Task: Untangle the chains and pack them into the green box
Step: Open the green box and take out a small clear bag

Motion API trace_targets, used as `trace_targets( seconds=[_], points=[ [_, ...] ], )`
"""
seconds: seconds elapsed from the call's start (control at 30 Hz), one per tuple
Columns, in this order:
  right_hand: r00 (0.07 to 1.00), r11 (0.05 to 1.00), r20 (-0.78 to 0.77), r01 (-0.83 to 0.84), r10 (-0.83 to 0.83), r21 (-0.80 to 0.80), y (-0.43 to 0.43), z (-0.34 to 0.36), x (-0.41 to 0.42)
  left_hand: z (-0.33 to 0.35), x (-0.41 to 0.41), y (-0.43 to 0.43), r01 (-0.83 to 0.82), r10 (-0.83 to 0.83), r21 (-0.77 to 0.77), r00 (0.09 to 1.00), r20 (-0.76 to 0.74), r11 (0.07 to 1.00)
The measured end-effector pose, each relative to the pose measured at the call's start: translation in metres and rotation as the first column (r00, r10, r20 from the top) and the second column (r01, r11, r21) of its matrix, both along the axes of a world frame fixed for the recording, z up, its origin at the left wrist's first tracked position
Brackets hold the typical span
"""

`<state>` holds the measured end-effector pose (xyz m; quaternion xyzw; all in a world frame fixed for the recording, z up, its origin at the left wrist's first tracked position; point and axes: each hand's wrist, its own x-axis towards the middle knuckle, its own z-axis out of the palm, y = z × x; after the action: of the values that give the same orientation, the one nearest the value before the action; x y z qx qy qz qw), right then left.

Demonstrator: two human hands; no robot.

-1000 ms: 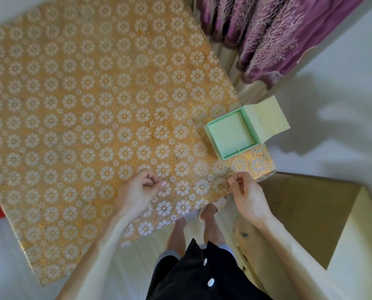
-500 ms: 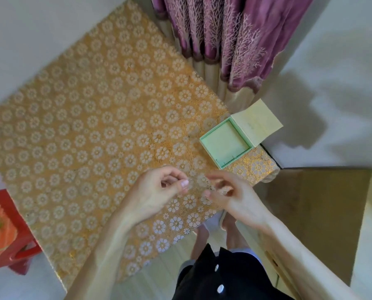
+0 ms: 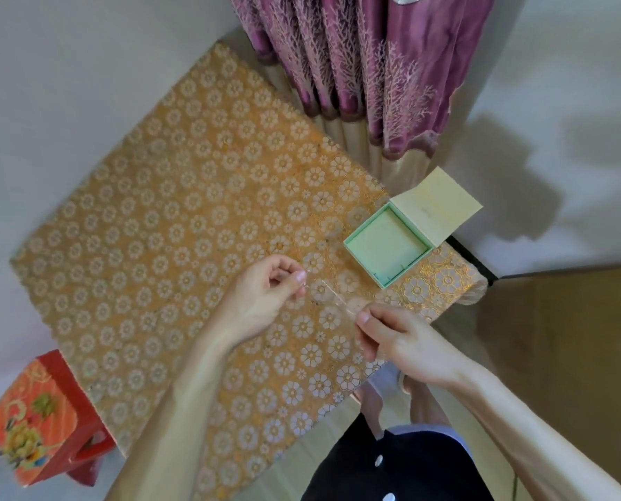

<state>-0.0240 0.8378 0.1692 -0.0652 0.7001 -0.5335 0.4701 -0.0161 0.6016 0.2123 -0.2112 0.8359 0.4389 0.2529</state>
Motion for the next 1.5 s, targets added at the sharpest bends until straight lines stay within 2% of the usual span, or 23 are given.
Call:
trace_targets(
  seconds=[0.1, 0.23, 0.4, 0.5, 0.73, 0.87, 1.0, 1.17, 1.33, 1.5],
  points=[
    [0.986, 0.984, -0.025, 0.169, -0.167, 0.064, 0.022, -0.008, 0.008, -0.016, -0.015, 0.011, 0.041, -0.043, -0.089, 0.999, -0.019, 0.995],
    [0.954, 0.939, -0.102, 0.297, -0.283, 0.173, 0.052, -0.016, 0.014, -0.036, -0.044, 0.034, 0.124, -0.150, -0.250, 0.985, -0.087, 0.960],
    [0.883, 0.835, -0.258, 0.460, -0.393, 0.302, 0.077, -0.020, 0.009, -0.067, -0.079, 0.057, 0.307, -0.419, -0.458, 0.893, -0.166, 0.834],
    [0.855, 0.794, -0.319, 0.506, -0.410, 0.336, 0.084, -0.022, 0.003, -0.087, -0.095, 0.064, 0.375, -0.538, -0.544, 0.824, -0.176, 0.751],
    [0.841, 0.773, -0.362, 0.524, -0.403, 0.357, 0.080, -0.027, -0.009, -0.103, -0.121, 0.086, 0.465, -0.704, -0.717, 0.709, -0.050, 0.520],
    [0.851, 0.795, -0.374, 0.497, -0.368, 0.348, 0.075, -0.027, -0.017, -0.109, -0.128, 0.091, 0.476, -0.744, -0.745, 0.667, -0.041, 0.468],
    [0.870, 0.831, -0.371, 0.450, -0.325, 0.326, 0.075, -0.027, -0.025, -0.124, -0.131, 0.092, 0.422, -0.757, -0.763, 0.640, -0.133, 0.490],
    [0.877, 0.863, -0.408, 0.395, -0.253, 0.314, 0.072, -0.024, -0.037, -0.143, -0.126, 0.089, 0.365, -0.696, -0.729, 0.687, -0.210, 0.580],
    [0.856, 0.846, -0.447, 0.424, -0.258, 0.324, 0.065, -0.018, -0.051, -0.141, -0.125, 0.087, 0.301, -0.538, -0.580, 0.790, -0.294, 0.757],
    [0.799, 0.826, -0.579, 0.433, -0.166, 0.361, 0.054, -0.022, -0.067, -0.142, -0.131, 0.083, 0.334, -0.532, -0.551, 0.810, -0.247, 0.765]
  ],
)
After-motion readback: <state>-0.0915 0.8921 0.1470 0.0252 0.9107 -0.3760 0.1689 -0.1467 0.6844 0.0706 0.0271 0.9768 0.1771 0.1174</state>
